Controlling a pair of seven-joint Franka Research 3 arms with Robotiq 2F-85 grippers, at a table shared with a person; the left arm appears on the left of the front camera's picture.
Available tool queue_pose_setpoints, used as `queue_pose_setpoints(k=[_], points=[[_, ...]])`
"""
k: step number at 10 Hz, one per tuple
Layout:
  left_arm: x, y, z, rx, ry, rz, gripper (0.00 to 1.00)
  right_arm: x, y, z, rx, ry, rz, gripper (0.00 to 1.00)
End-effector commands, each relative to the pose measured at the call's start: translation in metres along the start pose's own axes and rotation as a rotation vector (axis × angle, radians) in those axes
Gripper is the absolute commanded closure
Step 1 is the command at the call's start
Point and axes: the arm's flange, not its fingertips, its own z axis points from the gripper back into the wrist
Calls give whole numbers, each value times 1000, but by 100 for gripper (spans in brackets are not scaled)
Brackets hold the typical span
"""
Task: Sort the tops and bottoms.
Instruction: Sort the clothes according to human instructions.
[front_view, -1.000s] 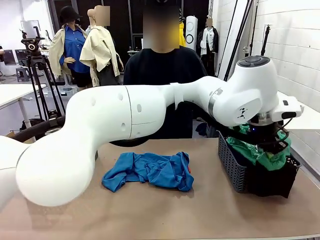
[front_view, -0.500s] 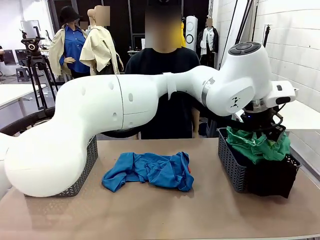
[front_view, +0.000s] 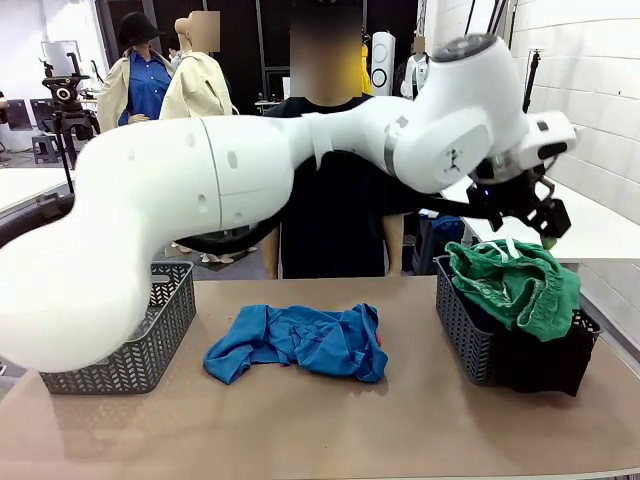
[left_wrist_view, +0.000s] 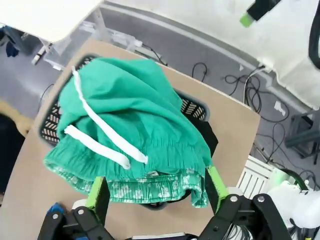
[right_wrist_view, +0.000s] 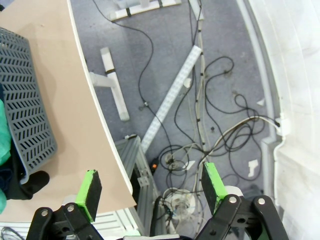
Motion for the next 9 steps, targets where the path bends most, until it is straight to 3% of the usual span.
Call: queue_pose_setpoints(k=[1, 3, 5, 7, 9], points=[[-15, 20, 37, -23, -23, 44, 0, 1, 0, 0, 1, 1, 5, 0], [-31, 74, 107, 123, -21, -9, 0, 1, 0, 0, 1, 1, 5, 0], [-85, 142, 189, 341, 14, 80, 0, 1, 0, 0, 1, 1, 5, 0], [-189, 191, 268, 573, 120, 283, 0, 1, 0, 0, 1, 1, 5, 0], [-288, 198, 321, 697, 157, 499, 0, 1, 0, 0, 1, 1, 5, 0]])
